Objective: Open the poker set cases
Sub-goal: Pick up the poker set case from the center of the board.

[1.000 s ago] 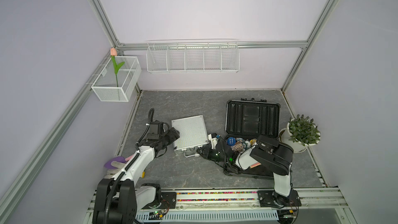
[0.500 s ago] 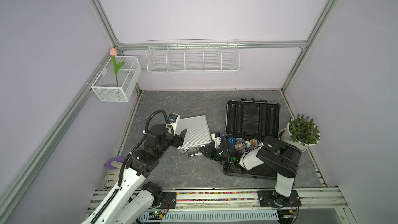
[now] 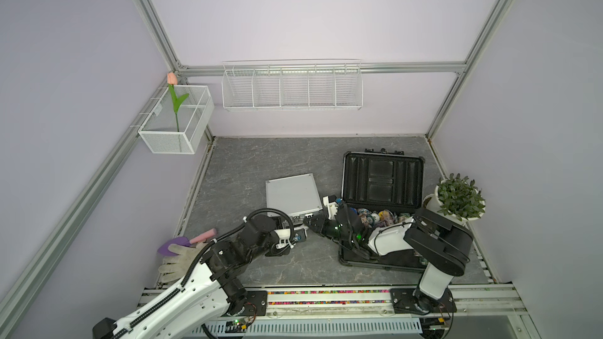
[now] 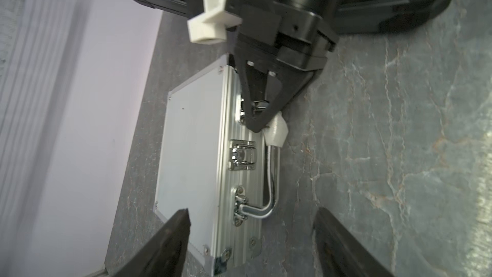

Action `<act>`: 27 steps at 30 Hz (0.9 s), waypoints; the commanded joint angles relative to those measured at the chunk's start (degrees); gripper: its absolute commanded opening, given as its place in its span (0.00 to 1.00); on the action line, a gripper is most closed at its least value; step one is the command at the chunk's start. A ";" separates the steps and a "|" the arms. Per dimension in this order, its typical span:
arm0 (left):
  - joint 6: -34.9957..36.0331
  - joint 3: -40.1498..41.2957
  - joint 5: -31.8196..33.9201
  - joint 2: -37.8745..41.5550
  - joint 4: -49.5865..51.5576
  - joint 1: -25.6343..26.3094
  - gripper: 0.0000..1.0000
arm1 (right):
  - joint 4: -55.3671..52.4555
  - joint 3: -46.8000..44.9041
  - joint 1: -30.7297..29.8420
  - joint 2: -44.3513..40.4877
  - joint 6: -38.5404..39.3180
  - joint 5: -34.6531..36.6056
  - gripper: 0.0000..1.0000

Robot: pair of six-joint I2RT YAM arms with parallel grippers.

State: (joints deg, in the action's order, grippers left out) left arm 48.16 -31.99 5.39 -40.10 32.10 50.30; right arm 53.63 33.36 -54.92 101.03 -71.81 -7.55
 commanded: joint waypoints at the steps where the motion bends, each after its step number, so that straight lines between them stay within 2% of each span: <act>1: 6.32 1.53 1.04 0.15 -4.42 0.48 0.74 | 2.09 1.28 0.46 -2.59 -1.07 -0.31 0.07; 5: 7.86 4.21 0.91 1.20 -8.15 0.73 0.74 | 1.95 1.09 0.56 -2.90 -3.16 -0.71 0.07; 11: 10.74 6.91 3.99 1.77 -10.08 1.60 0.74 | -3.11 1.09 0.43 -5.01 -7.95 -1.24 0.07; 19: 10.38 7.88 4.60 0.12 -12.48 1.68 0.72 | -11.22 2.43 0.43 -9.97 -6.57 -1.40 0.07; 25: 9.45 7.00 5.88 -2.79 -14.17 1.64 0.56 | -11.52 3.44 0.32 -10.76 -7.86 -2.97 0.07; 27: 9.51 7.11 6.65 -2.79 -14.92 1.71 0.55 | -11.78 3.63 0.25 -11.06 -8.08 -3.27 0.07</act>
State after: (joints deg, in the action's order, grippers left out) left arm 57.30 -24.51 10.85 -43.03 19.51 51.79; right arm 39.57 35.00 -54.78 92.47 -77.14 -9.50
